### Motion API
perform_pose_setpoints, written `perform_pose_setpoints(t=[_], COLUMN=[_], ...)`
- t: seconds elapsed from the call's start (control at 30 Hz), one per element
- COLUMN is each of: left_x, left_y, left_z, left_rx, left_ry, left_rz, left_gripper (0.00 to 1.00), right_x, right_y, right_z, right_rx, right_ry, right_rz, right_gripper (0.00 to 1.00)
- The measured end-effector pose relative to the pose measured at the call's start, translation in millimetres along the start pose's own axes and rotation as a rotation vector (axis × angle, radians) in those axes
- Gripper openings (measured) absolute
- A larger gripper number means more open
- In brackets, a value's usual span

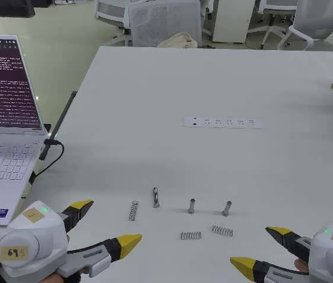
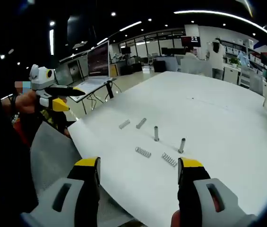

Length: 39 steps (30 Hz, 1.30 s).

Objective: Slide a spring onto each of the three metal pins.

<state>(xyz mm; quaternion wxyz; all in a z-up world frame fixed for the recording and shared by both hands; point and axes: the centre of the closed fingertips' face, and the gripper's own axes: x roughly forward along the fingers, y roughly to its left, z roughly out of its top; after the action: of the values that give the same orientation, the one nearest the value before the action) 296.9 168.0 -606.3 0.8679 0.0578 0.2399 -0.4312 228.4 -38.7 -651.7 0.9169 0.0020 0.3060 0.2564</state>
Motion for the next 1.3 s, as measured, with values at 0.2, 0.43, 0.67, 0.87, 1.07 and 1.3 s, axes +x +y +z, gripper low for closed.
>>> perform_pose_setpoints(t=[0.2,0.43,0.67,0.87,1.07,1.3], left_x=[-1.0,2.3,6.6,8.4,7.3,6.5], left_y=[-1.4,-1.5,2.3,-1.3,-4.7,-4.7], left_z=[-2.0,-1.6,0.2,2.7,-2.2,-3.7], left_rx=[-0.008,-0.010,-0.011,-0.014,-0.005,-0.016], left_ry=[-0.001,-0.002,-0.008,-0.012,0.000,-0.006], left_rz=[-0.001,-0.005,0.000,-0.004,-0.007,-0.008], left_gripper=[0.72,0.72,0.72,0.72,0.72,0.71], right_x=[0.9,3.0,0.5,-2.4,-4.1,-6.7], right_y=[1.3,3.6,-0.7,-4.6,-4.1,-2.4], right_z=[1.9,3.8,1.5,0.8,-0.8,-0.2], right_rx=[0.003,0.002,0.003,0.007,0.004,0.004], right_ry=[-0.001,-0.003,0.001,0.000,0.003,0.004], right_rz=[-0.003,0.002,-0.003,-0.011,-0.010,-0.012], right_gripper=[0.65,0.65,0.65,0.65,0.65,0.65])
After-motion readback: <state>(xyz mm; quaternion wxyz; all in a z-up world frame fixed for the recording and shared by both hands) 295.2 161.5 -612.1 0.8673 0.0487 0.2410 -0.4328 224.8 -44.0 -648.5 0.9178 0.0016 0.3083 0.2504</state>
